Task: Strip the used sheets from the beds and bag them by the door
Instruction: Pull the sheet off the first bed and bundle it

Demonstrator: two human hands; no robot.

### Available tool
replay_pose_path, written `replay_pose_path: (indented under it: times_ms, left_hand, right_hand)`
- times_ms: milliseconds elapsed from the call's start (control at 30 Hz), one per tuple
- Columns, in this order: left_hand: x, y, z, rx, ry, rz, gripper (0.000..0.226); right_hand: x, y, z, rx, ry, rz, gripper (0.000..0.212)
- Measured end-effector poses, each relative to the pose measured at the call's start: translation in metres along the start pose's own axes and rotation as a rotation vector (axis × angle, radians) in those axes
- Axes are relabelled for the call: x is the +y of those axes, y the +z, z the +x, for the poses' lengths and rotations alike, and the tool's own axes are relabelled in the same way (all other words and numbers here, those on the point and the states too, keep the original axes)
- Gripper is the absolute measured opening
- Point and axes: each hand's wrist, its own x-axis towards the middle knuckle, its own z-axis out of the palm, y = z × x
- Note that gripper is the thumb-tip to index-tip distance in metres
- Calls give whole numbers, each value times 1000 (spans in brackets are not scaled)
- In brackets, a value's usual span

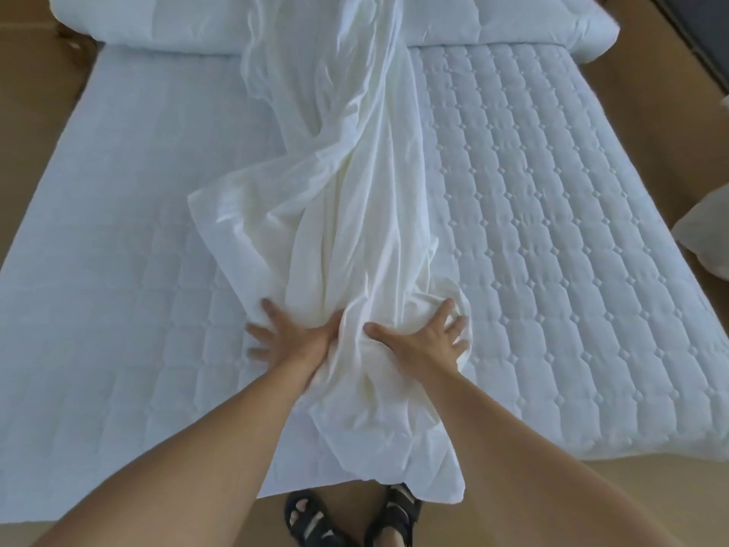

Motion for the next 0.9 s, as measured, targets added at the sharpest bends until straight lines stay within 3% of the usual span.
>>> replay_pose_path:
  times_ms: [100,167,300,400,600,700,800,900]
  left_hand:
    - [-13,21,1,-39,-71,11,123]
    - [-5,27,0,-58,-36,-118,101]
    - [28,21,-29,-170,81,-536,48]
    - [67,-2,-55,-70,223,-600,48]
    - [182,-78,-87,175,641,-787,58]
    - [193,-96,-92,257,779,-785,50]
    - [147,-69,-80,251,705,-694,39]
    - [60,-13,-63,186,469,-395,39]
  right_hand:
    - [7,12,9,-20,53,69,155]
    - [3,9,13,-44,84,172,146]
    - [-14,-4,-1,-186,32,545,89]
    - [-46,-24,-19,-189,-169,658,66]
    - [-167,-87,-53,-113,-668,883,67]
    - [-179,-95,-64,-127,-782,933,59]
    - [-135,-70,-58,-158,-666,908,52]
    - [-45,-19,-46,-180,-293,851,45]
